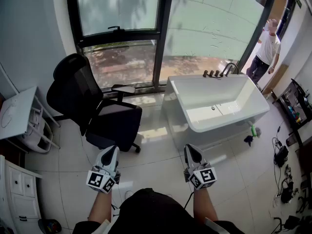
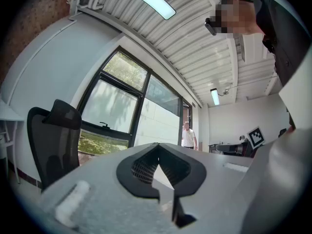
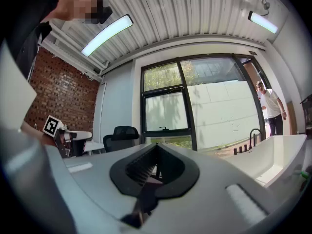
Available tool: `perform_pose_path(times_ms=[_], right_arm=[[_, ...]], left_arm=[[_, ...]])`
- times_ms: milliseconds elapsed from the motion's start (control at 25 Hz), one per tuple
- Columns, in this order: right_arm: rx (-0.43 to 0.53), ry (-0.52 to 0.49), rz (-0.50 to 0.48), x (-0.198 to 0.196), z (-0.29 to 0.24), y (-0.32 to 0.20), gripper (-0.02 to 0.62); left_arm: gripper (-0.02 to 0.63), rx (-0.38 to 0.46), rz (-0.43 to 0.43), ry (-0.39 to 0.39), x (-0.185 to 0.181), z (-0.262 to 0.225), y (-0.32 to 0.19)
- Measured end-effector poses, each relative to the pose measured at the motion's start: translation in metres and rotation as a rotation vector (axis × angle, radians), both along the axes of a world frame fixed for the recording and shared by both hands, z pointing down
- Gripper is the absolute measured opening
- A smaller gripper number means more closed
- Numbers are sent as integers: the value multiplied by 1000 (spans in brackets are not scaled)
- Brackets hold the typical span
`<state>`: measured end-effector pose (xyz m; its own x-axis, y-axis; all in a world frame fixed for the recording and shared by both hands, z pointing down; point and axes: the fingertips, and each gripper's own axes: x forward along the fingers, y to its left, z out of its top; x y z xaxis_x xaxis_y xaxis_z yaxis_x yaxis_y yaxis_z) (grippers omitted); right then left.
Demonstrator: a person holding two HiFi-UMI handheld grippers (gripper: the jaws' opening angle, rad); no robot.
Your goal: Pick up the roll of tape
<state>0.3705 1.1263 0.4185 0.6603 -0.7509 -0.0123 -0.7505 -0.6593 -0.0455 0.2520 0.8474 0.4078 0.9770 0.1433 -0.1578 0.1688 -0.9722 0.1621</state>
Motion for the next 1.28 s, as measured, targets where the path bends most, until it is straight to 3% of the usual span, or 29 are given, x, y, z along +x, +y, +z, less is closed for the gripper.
perform_pose_path(times_ms=[240,520,880,1280], right_arm=[[4,-21,-20,2,7,-32,5],[1,-43,-133,-5,17,-123,5],[-3,-33,-315,-29,17,-247,5],[-7,-17,-555,-21,12,-353,5]], left_arm=[[2,-33,-71,-24,-21,7,-41],[2,-13,-199,-40,-68,10,-119],[2,-5,-381,-55,-139,13,-204],[2,7,-579,-25,-157,4,-254]])
